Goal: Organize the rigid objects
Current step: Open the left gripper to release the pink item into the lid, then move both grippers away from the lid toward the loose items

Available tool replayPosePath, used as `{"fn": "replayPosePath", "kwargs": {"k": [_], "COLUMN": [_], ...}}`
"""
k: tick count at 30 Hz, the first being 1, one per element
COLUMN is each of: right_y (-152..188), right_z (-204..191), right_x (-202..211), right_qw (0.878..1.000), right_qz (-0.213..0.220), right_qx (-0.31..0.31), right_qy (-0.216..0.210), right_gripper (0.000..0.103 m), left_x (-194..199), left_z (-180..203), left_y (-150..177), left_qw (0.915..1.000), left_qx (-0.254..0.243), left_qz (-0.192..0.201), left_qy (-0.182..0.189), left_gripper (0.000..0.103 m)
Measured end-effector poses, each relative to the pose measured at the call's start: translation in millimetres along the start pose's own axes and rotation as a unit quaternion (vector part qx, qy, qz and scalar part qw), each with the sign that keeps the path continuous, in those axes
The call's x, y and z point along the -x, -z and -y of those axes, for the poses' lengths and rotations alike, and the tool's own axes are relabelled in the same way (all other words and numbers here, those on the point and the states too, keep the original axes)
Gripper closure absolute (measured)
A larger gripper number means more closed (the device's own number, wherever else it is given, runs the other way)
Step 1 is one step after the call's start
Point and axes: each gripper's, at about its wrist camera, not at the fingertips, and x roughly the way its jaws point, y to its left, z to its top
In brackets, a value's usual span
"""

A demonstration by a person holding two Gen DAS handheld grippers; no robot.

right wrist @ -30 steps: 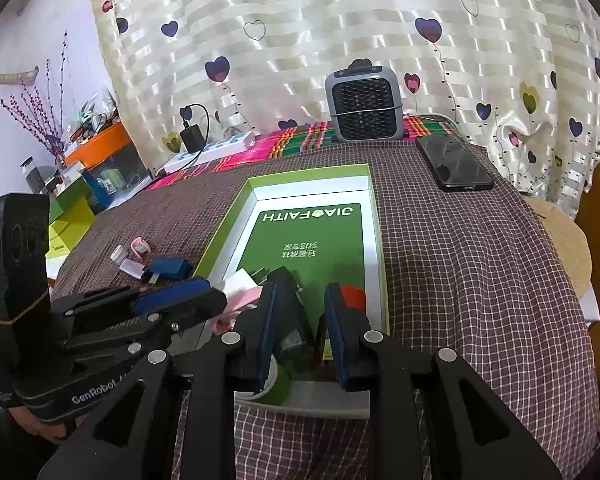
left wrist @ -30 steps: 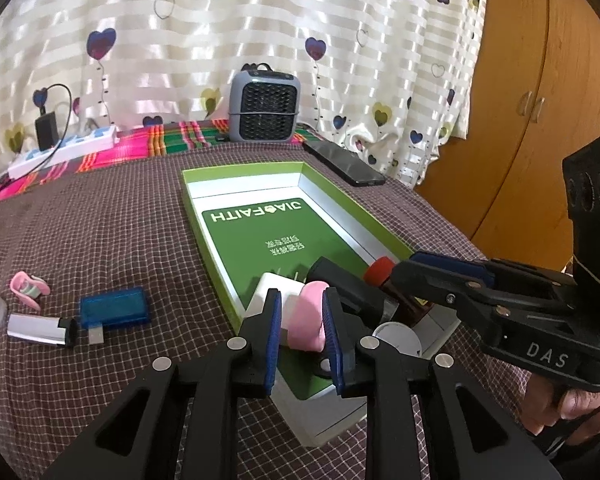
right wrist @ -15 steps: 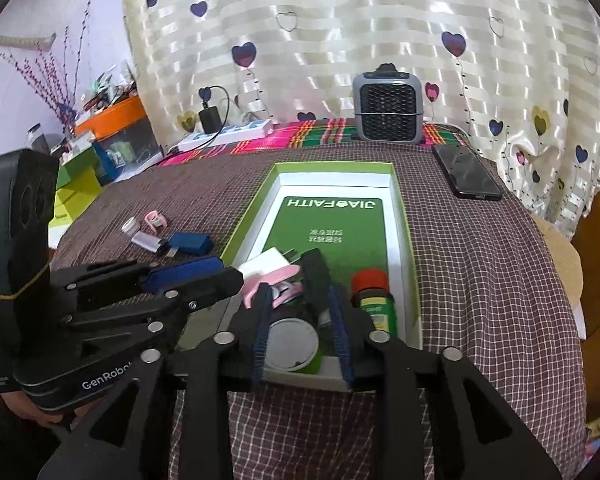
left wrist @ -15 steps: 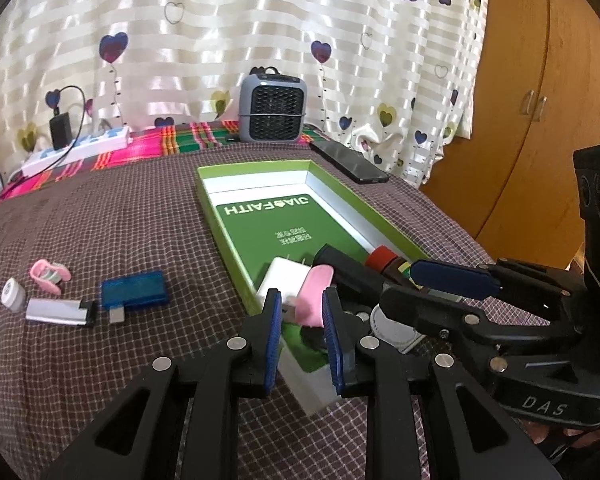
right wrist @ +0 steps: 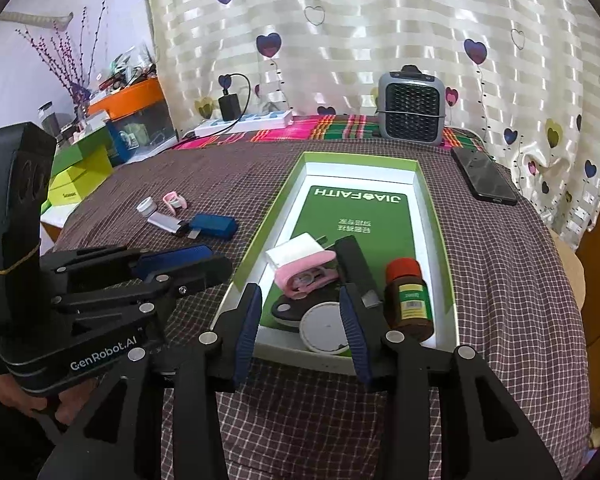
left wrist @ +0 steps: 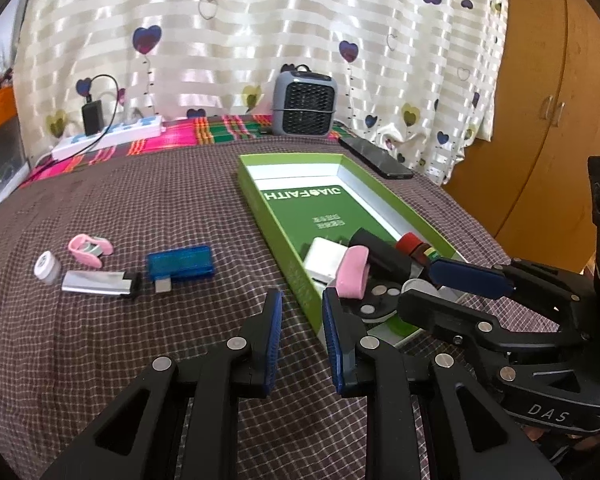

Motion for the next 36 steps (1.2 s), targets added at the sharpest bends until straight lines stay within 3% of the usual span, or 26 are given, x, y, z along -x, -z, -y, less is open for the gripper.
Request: {"fn": "replayPosePath", "kwargs": {"k": [36], "right_y": [0], "right_z": [-27], "right_x": [3], "right_qw": [0.999], "right_qz": [0.01], "right_qx": [0.028], "right_qy": [-0.015], "right_gripper": [0.059], "left_x": [19], "left_z": [-21], "left_y": [14], "left_qw": [0.9993], "left_qx": [0.021], "left_qz": [-0.005], "left_qy": [-0.029], "left_gripper": [0.083]}}
